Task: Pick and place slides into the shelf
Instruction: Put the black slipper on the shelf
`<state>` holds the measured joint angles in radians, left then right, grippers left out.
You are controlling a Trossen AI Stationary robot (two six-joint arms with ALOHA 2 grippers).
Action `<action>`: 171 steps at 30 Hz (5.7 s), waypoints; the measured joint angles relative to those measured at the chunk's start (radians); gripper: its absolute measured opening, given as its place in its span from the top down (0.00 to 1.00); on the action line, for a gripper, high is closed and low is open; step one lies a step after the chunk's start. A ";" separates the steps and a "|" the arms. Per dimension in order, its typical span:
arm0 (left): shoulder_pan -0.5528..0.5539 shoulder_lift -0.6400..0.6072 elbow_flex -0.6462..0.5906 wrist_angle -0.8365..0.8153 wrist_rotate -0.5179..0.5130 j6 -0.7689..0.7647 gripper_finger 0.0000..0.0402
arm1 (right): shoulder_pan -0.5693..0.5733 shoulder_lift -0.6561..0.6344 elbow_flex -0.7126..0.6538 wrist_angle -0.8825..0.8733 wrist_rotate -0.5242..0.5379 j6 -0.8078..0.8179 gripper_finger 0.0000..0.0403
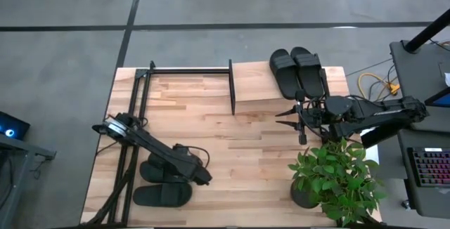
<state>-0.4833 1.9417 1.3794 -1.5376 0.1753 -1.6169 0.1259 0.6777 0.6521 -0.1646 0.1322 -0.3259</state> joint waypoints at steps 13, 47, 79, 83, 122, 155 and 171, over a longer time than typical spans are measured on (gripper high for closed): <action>-0.005 0.041 -0.080 -0.025 0.033 0.055 0.56 | 0.000 0.000 0.000 -0.001 0.000 -0.006 0.83; 0.071 -0.138 -0.073 -0.030 -0.536 0.349 1.00 | 0.000 0.000 0.000 -0.010 0.000 -0.010 0.83; 0.060 -0.460 -0.016 0.846 -1.219 1.909 1.00 | 0.001 0.279 0.174 0.020 -0.083 -0.514 0.47; 0.060 -0.468 -0.017 0.986 -1.174 2.070 1.00 | 0.001 0.353 0.218 0.018 -0.080 -0.592 0.45; 0.058 -0.469 -0.028 1.223 -1.056 2.308 1.00 | 0.000 0.662 0.633 -0.355 0.053 -0.611 0.55; 0.062 -0.488 -0.078 1.542 -0.803 2.632 1.00 | 0.007 0.508 0.634 -0.444 -0.297 -0.590 0.56; 0.070 -0.487 -0.078 1.623 -0.778 2.682 1.00 | 0.008 0.522 0.632 -0.351 -0.325 -0.605 0.59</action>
<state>-0.4132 1.4544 1.3014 0.0852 -0.6029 1.0649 0.1337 1.1998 1.2842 -0.5156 -0.1926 -0.9307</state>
